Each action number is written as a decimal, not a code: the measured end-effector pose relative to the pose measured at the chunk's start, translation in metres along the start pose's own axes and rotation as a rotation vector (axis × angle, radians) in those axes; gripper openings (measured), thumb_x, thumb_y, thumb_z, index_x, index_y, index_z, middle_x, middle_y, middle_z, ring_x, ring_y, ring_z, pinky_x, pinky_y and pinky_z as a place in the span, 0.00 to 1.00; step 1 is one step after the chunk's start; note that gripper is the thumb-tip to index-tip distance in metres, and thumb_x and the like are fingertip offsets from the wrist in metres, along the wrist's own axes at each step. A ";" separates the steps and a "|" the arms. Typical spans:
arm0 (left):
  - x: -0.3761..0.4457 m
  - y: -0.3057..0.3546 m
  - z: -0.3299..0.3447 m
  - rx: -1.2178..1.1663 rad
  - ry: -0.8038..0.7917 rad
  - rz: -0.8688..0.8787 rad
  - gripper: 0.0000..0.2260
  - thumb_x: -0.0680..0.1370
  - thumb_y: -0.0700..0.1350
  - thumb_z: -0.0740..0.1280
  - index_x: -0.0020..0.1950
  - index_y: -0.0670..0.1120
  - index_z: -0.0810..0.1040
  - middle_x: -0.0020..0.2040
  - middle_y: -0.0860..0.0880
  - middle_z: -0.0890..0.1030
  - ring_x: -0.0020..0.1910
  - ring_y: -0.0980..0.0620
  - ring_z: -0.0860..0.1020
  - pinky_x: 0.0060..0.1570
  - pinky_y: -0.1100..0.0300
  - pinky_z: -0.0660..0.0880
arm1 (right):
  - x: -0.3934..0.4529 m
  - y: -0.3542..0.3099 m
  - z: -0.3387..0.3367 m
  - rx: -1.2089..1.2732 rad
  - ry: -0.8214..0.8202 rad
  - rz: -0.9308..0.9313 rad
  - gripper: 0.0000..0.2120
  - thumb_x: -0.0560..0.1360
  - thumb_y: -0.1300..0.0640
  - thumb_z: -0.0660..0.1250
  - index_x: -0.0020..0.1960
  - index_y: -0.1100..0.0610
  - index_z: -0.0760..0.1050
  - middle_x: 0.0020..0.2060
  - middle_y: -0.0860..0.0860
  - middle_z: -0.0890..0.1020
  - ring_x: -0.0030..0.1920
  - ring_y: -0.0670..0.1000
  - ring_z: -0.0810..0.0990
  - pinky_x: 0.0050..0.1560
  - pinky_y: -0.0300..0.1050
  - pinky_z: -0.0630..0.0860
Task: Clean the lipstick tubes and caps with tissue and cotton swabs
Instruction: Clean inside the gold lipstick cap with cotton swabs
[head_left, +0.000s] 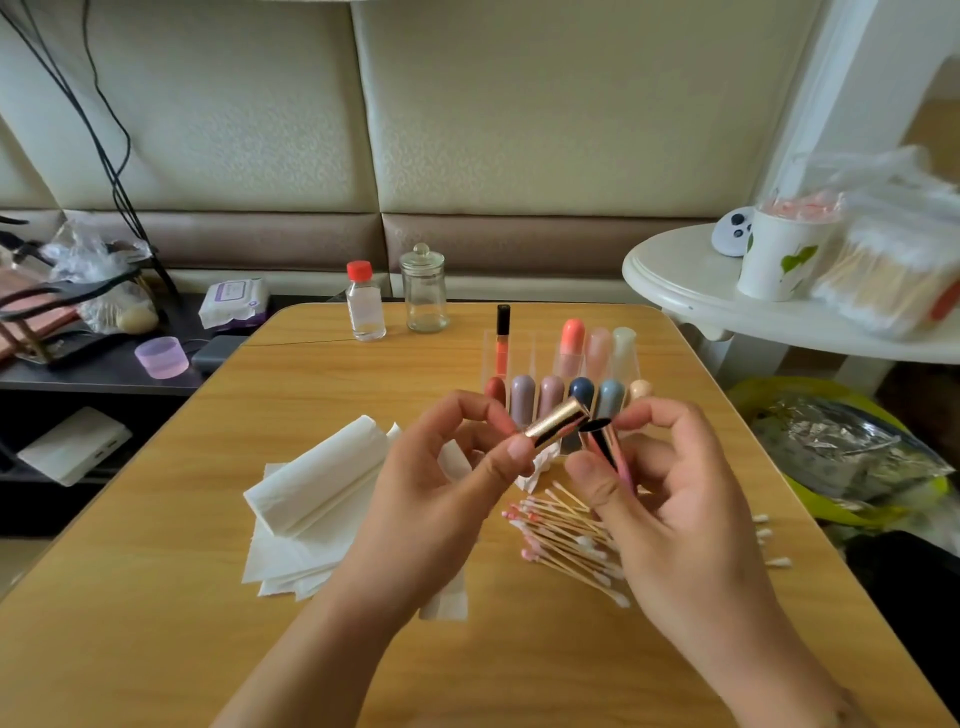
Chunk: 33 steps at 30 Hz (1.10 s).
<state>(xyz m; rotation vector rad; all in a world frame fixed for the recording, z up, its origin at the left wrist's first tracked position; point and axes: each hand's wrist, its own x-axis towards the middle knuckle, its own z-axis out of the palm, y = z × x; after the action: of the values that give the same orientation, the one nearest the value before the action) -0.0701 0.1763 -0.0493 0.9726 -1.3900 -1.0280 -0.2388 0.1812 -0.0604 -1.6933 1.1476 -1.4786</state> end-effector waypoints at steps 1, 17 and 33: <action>0.000 0.000 -0.001 -0.010 0.002 -0.007 0.07 0.72 0.50 0.73 0.44 0.49 0.78 0.36 0.47 0.81 0.29 0.54 0.68 0.28 0.64 0.65 | 0.001 0.000 -0.001 0.004 0.033 -0.017 0.16 0.69 0.42 0.70 0.52 0.48 0.72 0.38 0.45 0.84 0.37 0.45 0.83 0.37 0.33 0.75; -0.003 0.002 0.009 -0.089 -0.088 0.026 0.18 0.78 0.56 0.62 0.51 0.41 0.72 0.31 0.54 0.68 0.27 0.55 0.65 0.27 0.68 0.64 | -0.004 -0.004 0.002 0.057 -0.130 -0.052 0.06 0.77 0.51 0.64 0.53 0.49 0.75 0.42 0.43 0.82 0.36 0.43 0.84 0.34 0.35 0.78; 0.001 -0.011 0.007 -0.243 0.001 -0.142 0.12 0.71 0.46 0.66 0.54 0.50 0.73 0.40 0.47 0.73 0.35 0.51 0.68 0.35 0.60 0.67 | 0.032 -0.027 -0.033 0.413 0.400 0.049 0.19 0.71 0.58 0.70 0.53 0.49 0.61 0.43 0.51 0.84 0.40 0.47 0.85 0.43 0.46 0.83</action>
<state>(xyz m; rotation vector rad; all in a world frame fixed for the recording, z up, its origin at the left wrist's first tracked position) -0.0771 0.1725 -0.0600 0.8988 -1.1758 -1.2701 -0.2647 0.1676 -0.0159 -1.1153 0.9761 -1.9224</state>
